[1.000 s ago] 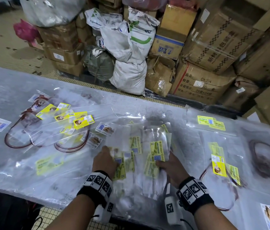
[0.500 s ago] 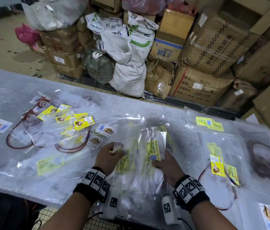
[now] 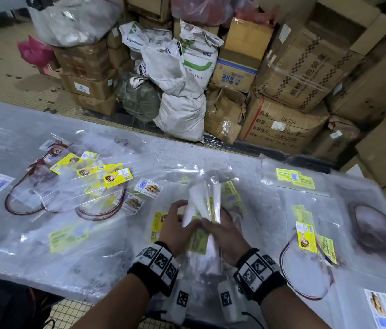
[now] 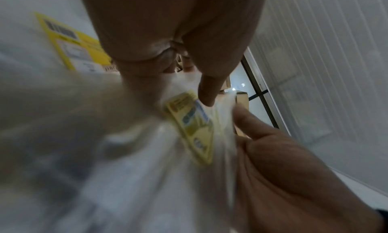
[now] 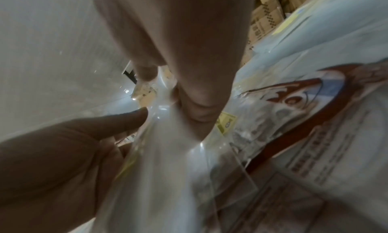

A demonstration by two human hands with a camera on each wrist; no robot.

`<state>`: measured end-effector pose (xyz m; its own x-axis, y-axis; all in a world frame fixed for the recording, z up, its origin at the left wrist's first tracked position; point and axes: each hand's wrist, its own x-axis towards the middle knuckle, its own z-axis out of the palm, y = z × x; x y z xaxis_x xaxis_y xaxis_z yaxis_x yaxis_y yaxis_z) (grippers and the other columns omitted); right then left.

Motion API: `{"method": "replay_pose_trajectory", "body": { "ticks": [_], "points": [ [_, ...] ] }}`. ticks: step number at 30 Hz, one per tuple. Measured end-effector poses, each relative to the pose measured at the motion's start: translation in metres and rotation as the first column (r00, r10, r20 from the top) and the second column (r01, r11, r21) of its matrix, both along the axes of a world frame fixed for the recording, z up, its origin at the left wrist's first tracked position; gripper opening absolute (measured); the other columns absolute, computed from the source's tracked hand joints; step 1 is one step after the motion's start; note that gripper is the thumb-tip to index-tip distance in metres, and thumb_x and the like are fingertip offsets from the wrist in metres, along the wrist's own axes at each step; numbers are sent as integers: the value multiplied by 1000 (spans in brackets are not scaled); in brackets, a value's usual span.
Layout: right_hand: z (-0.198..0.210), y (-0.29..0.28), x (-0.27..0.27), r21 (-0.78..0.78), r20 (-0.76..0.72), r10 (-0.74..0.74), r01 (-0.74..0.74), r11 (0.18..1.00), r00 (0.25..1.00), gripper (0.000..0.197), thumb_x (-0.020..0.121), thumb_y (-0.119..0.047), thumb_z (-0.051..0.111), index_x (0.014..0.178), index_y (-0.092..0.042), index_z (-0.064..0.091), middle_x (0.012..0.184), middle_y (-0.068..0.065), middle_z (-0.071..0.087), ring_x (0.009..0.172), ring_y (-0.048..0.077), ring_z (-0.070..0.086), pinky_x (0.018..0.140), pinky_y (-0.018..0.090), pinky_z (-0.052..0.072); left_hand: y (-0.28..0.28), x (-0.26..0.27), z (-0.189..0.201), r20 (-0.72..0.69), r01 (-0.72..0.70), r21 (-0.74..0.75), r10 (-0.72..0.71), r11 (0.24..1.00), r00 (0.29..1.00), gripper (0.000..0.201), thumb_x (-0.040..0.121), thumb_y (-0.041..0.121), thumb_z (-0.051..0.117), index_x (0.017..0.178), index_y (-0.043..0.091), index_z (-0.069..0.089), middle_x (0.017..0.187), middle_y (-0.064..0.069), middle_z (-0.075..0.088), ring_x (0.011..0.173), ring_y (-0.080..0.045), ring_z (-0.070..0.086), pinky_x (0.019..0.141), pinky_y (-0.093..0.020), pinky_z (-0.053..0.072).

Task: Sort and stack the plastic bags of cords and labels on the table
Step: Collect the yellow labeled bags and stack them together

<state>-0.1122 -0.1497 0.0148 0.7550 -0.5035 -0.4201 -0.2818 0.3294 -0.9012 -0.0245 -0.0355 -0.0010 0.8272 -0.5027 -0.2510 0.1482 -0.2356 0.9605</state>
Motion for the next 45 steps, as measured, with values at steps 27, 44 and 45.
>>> {"method": "replay_pose_trajectory", "body": {
  "ticks": [27, 44, 45],
  "points": [
    [-5, -31, -24, 7, 28, 30, -30, 1000, 999, 38, 86, 13, 61, 116, -9, 60, 106, 13, 74, 94, 24, 73, 75, 36, 59, 12, -8, -4, 329, 9, 344, -129, 939, 935, 29, 89, 24, 56, 116, 28, 66, 96, 6, 66, 90, -13, 63, 80, -27, 51],
    [-26, -48, -30, -63, -71, -33, 28, 998, 997, 61, 84, 19, 59, 136, -14, 51, 114, 13, 73, 105, 30, 70, 94, 53, 55, 39, 33, -13, 220, -7, 789, -273, 614, 936, 49, 88, 20, 58, 134, 23, 43, 136, -13, 39, 127, -34, 35, 98, -42, 42],
    [-26, -48, -30, -63, -73, -33, 29, 998, 997, 61, 84, 19, 60, 135, -14, 52, 113, 13, 73, 105, 31, 70, 94, 53, 54, 39, 32, -13, 225, -10, 785, -269, 620, 937, 49, 89, 20, 58, 135, 24, 42, 137, -12, 38, 128, -34, 35, 98, -42, 41]
  ]
}}
